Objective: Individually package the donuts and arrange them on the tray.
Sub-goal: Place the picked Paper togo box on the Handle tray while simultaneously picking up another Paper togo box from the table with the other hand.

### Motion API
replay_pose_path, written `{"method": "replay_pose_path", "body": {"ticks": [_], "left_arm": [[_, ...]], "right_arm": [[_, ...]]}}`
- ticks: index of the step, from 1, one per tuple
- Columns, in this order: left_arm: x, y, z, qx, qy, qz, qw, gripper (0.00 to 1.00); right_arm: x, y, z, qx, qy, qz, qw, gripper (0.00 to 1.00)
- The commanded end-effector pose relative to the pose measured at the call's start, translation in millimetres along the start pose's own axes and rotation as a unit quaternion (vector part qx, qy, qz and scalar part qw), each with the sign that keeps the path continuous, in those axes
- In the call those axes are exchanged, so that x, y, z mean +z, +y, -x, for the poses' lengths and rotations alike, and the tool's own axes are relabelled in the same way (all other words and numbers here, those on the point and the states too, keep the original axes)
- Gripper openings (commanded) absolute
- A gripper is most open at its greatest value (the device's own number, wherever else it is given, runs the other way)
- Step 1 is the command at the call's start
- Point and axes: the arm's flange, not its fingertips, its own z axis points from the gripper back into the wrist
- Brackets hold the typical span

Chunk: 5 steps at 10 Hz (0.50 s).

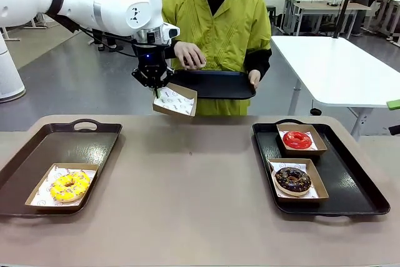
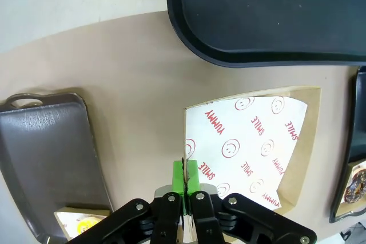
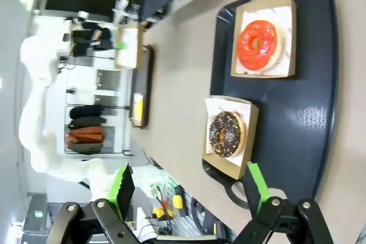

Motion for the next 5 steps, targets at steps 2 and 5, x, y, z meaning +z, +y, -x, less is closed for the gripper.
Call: {"method": "replay_pose_path", "body": {"ticks": [2, 5], "left_arm": [[-2.5, 0.2, -10.7, 0.027, 0.015, -0.005, 1.0, 0.0], [-2.6, 0.7, -5.3, 0.006, 0.005, -0.001, 1.0, 0.0]], "right_arm": [[1.8, -16.8, 6.0, 0.004, -0.01, -0.045, 0.999, 1.0], [3.5, -16.3, 10.7, -0.006, -0.006, -0.036, 0.999, 1.0]]}}
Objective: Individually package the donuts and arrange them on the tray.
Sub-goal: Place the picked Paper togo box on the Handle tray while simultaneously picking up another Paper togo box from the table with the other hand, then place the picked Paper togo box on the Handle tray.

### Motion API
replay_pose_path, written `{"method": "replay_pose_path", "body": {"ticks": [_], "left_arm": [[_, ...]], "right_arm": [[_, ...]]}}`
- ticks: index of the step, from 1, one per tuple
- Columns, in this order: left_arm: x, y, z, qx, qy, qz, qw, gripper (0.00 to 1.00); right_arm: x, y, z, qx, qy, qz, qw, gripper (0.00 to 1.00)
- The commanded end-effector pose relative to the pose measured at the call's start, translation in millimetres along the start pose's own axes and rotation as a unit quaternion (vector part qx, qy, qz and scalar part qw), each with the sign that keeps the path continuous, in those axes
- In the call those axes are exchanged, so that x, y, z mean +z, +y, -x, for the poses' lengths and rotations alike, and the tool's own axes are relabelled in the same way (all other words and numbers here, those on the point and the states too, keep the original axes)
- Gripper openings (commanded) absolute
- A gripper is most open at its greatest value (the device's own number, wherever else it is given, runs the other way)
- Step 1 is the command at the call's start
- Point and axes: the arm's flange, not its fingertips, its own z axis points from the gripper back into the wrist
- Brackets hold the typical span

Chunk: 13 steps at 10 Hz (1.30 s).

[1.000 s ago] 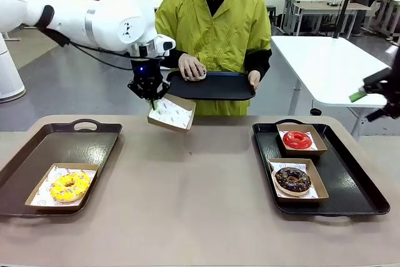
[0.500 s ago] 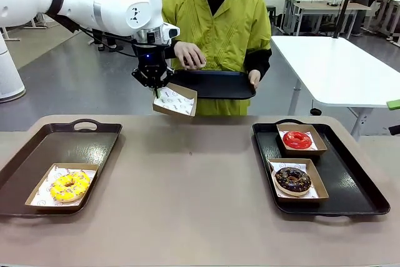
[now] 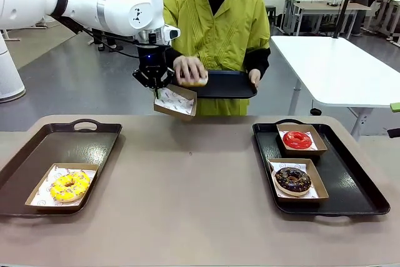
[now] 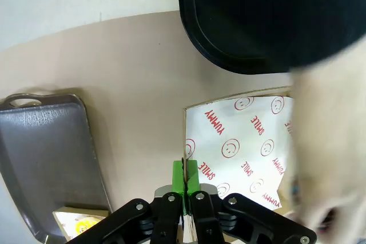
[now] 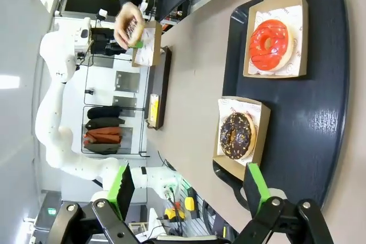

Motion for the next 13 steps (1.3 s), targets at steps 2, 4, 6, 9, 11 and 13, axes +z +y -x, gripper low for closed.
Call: {"method": "replay_pose_path", "body": {"ticks": [2, 4, 6, 9, 11, 13], "left_arm": [[3.1, 1.0, 2.1, -0.002, -0.004, 0.001, 1.0, 0.0], [3.1, 1.0, 2.1, -0.002, -0.004, 0.001, 1.0, 0.0], [3.1, 1.0, 2.1, -0.002, -0.004, 0.001, 1.0, 0.0], [3.1, 1.0, 2.1, -0.002, -0.004, 0.001, 1.0, 0.0], [3.1, 1.0, 2.1, -0.002, -0.004, 0.001, 1.0, 0.0], [3.1, 1.0, 2.1, -0.002, -0.004, 0.001, 1.0, 0.0]], "right_arm": [[6.1, 0.2, 6.3, 0.002, -0.001, 0.005, 1.0, 1.0], [6.1, 0.2, 6.3, 0.002, -0.001, 0.005, 1.0, 1.0], [6.1, 0.2, 6.3, 0.002, -0.001, 0.005, 1.0, 1.0], [6.1, 0.2, 6.3, 0.002, -0.001, 0.005, 1.0, 1.0], [6.1, 0.2, 6.3, 0.002, -0.001, 0.005, 1.0, 1.0], [6.1, 0.2, 6.3, 0.002, -0.001, 0.005, 1.0, 1.0]]}}
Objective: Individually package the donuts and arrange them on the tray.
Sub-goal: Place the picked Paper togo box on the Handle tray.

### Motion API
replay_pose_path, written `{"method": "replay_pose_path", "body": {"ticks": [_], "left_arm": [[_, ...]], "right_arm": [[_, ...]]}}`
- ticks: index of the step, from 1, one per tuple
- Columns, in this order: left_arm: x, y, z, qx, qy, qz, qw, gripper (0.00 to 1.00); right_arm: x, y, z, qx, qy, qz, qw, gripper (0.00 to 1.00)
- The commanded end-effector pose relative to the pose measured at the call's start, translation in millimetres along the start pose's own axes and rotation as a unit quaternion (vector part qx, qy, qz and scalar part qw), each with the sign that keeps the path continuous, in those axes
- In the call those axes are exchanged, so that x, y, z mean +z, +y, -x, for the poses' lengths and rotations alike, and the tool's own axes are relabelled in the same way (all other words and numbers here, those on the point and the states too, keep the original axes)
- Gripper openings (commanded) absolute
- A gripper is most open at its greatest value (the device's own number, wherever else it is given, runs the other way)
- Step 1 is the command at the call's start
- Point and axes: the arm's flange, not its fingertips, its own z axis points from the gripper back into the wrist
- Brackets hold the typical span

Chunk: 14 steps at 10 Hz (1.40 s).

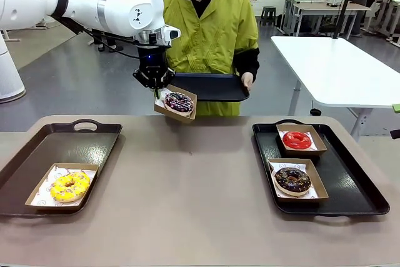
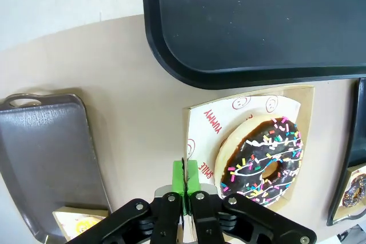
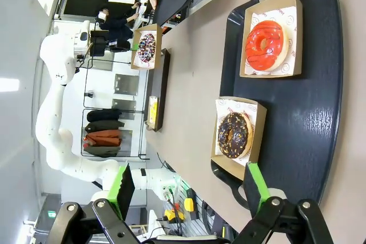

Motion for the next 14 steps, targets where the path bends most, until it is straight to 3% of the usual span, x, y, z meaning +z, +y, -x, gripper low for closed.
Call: {"method": "replay_pose_path", "body": {"ticks": [1, 3, 5, 7, 9, 10, 14], "left_arm": [[2.8, 1.6, 1.8, -0.001, -0.004, 0.001, 1.0, 0.0], [0.0, 0.0, 0.0, 0.0, 0.0, 0.0, 1.0, 0.01], [29.5, 26.3, 6.2, -0.014, 0.036, 0.012, 0.999, 0.01], [51.4, 72.4, 60.0, 0.015, 0.062, 0.022, 0.998, 0.01], [72.6, 129.1, 79.6, 0.011, 0.069, 0.011, 0.997, 0.01], [64.6, 157.8, 107.3, 0.024, 0.065, 0.016, 0.997, 0.01], [31.7, 266.1, 109.2, 0.035, 0.023, 0.004, 0.999, 0.01]], "right_arm": [[-0.4, 2.0, 3.8, 0.004, 0.006, 0.002, 1.0, 1.0], [-0.4, 2.0, 3.8, 0.004, 0.006, 0.002, 1.0, 1.0], [-0.4, 2.0, 3.8, 0.004, 0.006, 0.002, 1.0, 1.0], [-0.4, 2.0, 3.8, 0.004, 0.006, 0.002, 1.0, 1.0], [-0.4, 2.0, 3.8, 0.004, 0.006, 0.002, 1.0, 1.0], [-0.4, 2.0, 3.8, 0.004, 0.006, 0.002, 1.0, 1.0], [-0.4, 2.0, 3.8, 0.004, 0.006, 0.002, 1.0, 1.0]]}}
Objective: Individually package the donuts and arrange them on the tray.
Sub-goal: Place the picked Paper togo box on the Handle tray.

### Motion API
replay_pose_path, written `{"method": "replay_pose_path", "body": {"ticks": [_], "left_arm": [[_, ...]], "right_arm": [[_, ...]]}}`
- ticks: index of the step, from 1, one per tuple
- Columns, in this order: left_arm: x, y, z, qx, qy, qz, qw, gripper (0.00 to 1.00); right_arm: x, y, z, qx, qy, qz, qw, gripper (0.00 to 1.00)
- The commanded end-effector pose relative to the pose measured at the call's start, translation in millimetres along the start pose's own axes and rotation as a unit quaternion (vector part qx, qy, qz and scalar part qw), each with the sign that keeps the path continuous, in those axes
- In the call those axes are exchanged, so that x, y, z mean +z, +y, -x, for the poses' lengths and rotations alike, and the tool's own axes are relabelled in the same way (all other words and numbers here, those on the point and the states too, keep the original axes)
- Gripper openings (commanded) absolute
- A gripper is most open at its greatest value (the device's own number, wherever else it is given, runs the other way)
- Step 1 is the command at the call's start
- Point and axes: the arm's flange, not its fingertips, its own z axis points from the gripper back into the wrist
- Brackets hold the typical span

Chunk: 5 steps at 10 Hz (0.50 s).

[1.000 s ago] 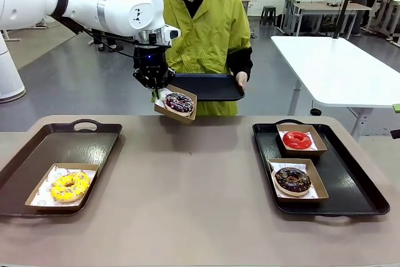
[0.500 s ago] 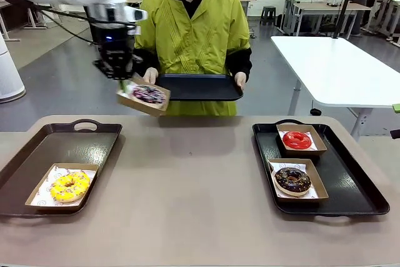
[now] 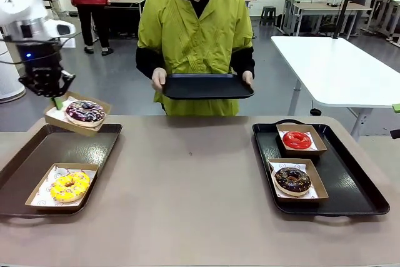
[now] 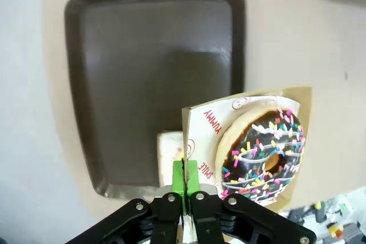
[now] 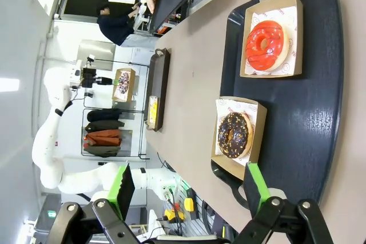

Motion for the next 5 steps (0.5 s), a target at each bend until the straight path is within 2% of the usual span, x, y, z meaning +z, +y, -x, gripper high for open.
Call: {"method": "replay_pose_path", "body": {"ticks": [1, 3, 5], "left_arm": [[-20.2, 32.7, -9.0, -0.003, -0.036, 0.012, 0.999, 0.01], [-33.8, 56.4, -24.8, 0.004, -0.033, 0.006, 0.999, 0.01], [-44.0, 63.8, -34.3, 0.015, -0.027, -0.016, 0.999, 0.01]], "right_arm": [[-0.2, 1.7, 3.8, 0.004, 0.005, 0.002, 1.0, 1.0], [-0.2, 1.7, 3.8, 0.004, 0.005, 0.002, 1.0, 1.0], [-0.2, 1.7, 3.8, 0.004, 0.005, 0.002, 1.0, 1.0]]}}
